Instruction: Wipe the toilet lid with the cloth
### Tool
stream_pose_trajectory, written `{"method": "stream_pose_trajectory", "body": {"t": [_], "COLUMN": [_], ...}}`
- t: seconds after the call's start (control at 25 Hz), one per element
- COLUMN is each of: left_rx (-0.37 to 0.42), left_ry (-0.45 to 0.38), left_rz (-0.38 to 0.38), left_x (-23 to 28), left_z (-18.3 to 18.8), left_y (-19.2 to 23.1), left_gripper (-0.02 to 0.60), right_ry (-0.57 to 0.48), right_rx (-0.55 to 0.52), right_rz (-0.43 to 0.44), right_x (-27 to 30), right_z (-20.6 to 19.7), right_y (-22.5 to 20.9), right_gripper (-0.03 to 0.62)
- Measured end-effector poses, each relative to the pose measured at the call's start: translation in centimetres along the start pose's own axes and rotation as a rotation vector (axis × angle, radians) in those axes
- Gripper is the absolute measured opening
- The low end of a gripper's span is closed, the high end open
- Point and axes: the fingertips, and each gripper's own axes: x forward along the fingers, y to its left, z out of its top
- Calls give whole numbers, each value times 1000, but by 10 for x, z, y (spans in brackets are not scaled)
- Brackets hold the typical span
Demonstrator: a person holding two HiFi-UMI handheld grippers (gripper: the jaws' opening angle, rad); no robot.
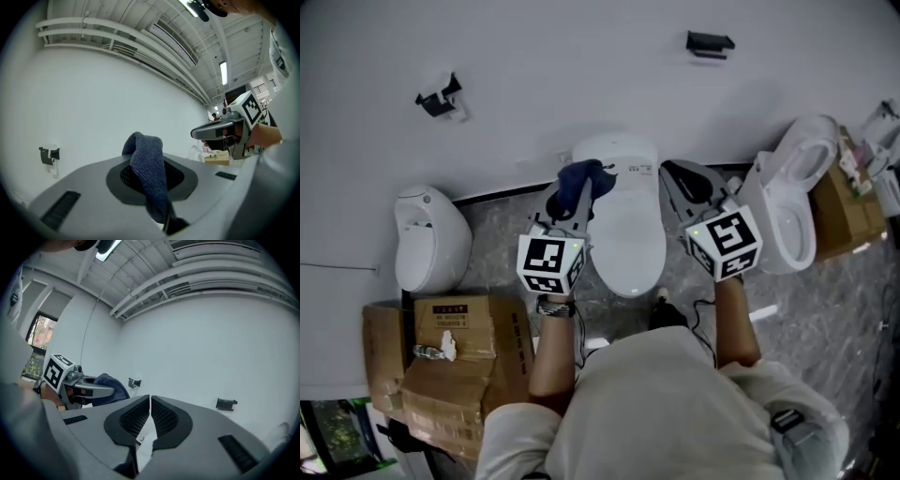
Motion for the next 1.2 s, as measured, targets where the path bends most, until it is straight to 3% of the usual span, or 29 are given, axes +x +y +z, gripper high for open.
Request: {"method": "stream_pose_trajectory", "body": {"t": [0.32, 0.56, 1.2], "left_rx": [85, 117, 132], "left_ry": [-49, -78, -73], "left_rz": [5, -20, -11], "left_x": [-21, -35, -61], "left_z": [52, 66, 64], "left_y": [3, -9, -28], "left_gripper": [43, 43, 43], "right_ry": [-59, -103, -70], "right_rx": [-69, -126, -154], "right_rz": [8, -3, 12], "right_x": [4, -5, -28], "right_z": [52, 80, 68], "right_y": [9, 25, 52], "right_gripper": [35, 31, 28]}}
